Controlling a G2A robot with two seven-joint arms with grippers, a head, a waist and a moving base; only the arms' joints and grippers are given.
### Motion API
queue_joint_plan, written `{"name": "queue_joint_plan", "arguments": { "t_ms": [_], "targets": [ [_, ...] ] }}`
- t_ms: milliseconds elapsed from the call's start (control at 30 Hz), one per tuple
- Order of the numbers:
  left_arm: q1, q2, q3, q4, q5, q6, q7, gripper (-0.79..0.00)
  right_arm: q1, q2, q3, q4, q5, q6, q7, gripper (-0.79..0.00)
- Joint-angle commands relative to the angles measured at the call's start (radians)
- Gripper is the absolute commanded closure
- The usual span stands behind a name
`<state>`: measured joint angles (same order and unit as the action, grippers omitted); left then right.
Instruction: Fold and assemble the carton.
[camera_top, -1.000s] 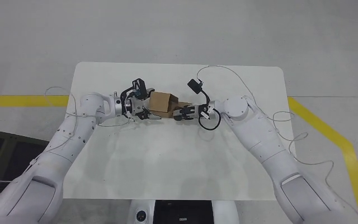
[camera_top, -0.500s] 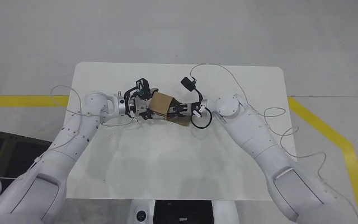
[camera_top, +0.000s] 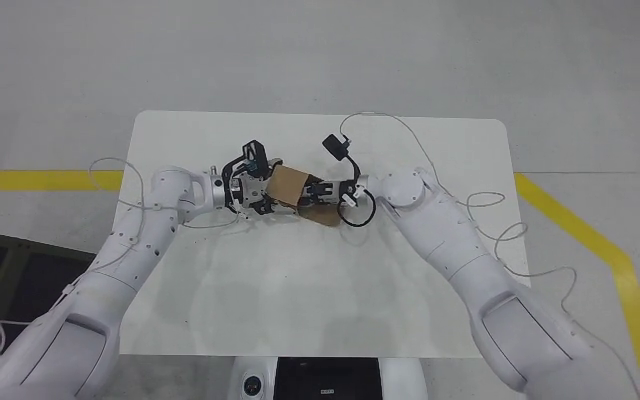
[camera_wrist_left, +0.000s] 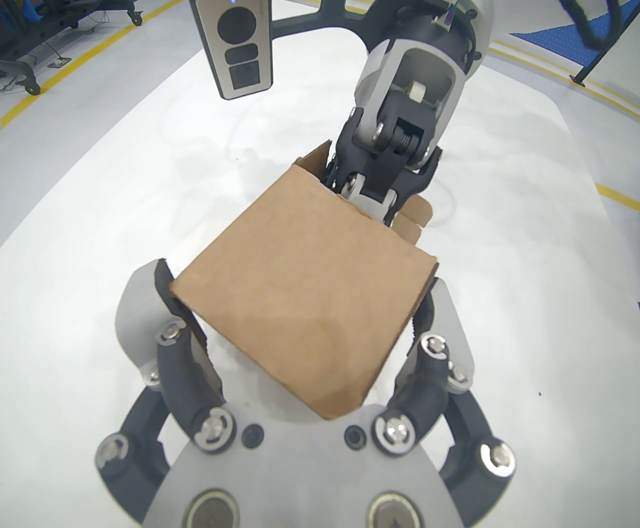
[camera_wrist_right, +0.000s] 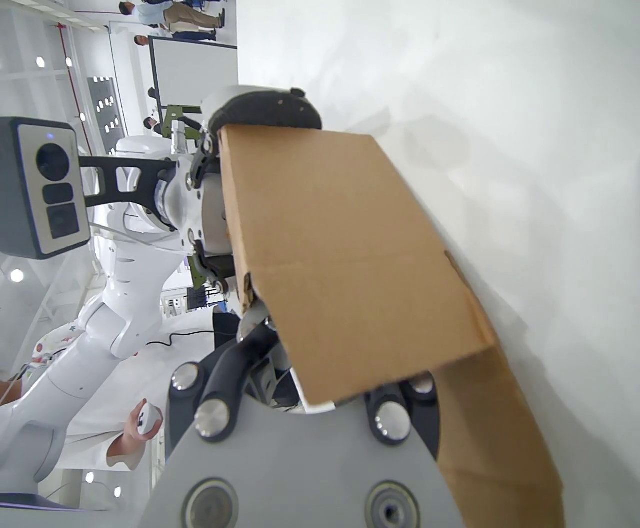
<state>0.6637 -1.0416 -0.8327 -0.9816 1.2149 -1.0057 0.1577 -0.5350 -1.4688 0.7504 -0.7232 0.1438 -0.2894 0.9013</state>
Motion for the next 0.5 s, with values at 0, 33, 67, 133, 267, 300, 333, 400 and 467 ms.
{"name": "queue_joint_plan", "arguments": {
  "t_ms": [0,33,67,133,267,300,333,400,467],
  "targets": [
    [0.001,0.001,-0.007,-0.003,-0.002,0.0,-0.007,-0.785,-0.005,0.011,0.018,-0.001,-0.013,0.002,0.006,0.0],
    [0.002,0.001,-0.01,-0.005,-0.003,0.001,-0.01,-0.785,-0.009,0.017,0.028,-0.004,-0.02,0.005,0.01,0.0],
    [0.003,0.001,-0.012,-0.007,-0.004,0.001,-0.013,-0.785,-0.013,0.024,0.039,-0.01,-0.03,0.007,0.014,0.0],
    [0.006,0.002,-0.016,-0.011,-0.006,0.002,-0.018,-0.785,-0.025,0.039,0.062,-0.029,-0.045,0.014,0.023,0.0],
    [0.012,0.001,-0.023,-0.018,-0.008,0.002,-0.026,-0.785,-0.055,0.072,0.112,-0.083,-0.082,0.045,0.035,0.0],
    [0.013,0.001,-0.024,-0.019,-0.008,0.002,-0.028,-0.785,-0.064,0.079,0.125,-0.1,-0.093,0.054,0.032,0.0],
    [0.014,0.001,-0.025,-0.021,-0.009,0.002,-0.03,-0.785,-0.072,0.086,0.136,-0.115,-0.103,0.062,0.031,0.0],
    [0.017,0.001,-0.028,-0.024,-0.009,0.001,-0.033,-0.785,-0.086,0.097,0.156,-0.14,-0.124,0.078,0.022,0.0],
    [0.019,0.001,-0.03,-0.028,-0.008,-0.001,-0.037,-0.785,-0.093,0.104,0.168,-0.16,-0.14,0.09,0.016,0.0]
  ]
}}
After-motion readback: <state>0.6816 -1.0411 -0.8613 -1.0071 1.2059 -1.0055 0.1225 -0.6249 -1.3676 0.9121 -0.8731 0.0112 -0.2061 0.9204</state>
